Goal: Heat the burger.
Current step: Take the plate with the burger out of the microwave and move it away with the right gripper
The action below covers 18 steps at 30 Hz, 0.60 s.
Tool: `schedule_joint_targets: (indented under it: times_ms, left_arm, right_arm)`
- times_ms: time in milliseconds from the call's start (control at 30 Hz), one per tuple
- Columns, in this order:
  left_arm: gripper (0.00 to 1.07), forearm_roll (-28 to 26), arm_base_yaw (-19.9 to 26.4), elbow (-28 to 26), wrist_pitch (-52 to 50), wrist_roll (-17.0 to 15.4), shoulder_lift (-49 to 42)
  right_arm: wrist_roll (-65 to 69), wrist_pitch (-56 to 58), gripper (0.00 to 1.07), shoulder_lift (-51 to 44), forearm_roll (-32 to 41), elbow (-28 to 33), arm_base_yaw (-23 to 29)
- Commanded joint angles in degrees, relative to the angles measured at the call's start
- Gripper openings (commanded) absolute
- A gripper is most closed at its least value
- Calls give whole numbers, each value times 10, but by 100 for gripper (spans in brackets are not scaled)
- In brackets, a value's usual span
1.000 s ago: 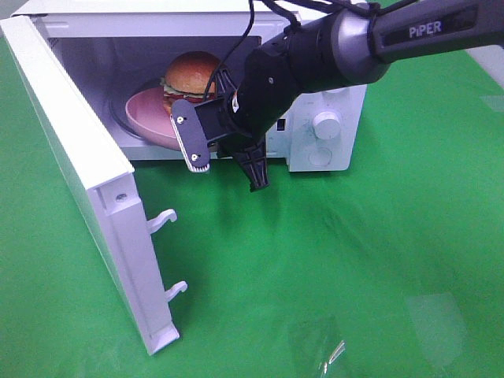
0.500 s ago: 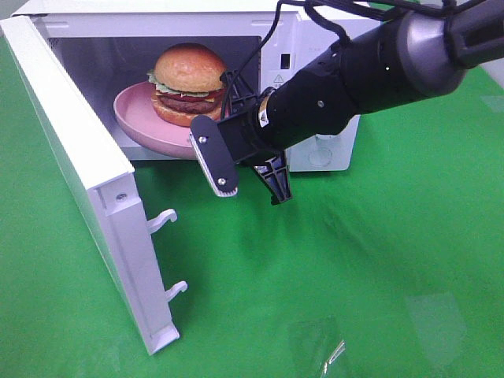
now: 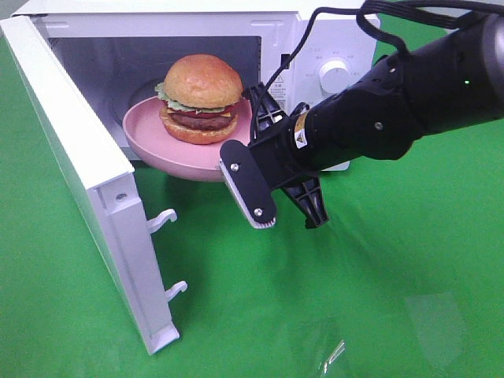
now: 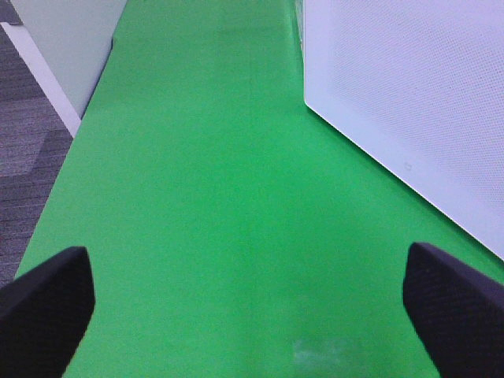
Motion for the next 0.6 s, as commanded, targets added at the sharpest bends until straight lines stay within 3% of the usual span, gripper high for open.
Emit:
schedule_joint_targets:
  times_ms: [33,600]
  left_arm:
    - [100,-3,-1,1,-7,-1,-10]
    - [100,-3,-1,1,-7,-1,-10]
  right_arm:
    - [8,-34,0,-48,5,31,-7]
    - [37,-22,0,-209,5,179,-7]
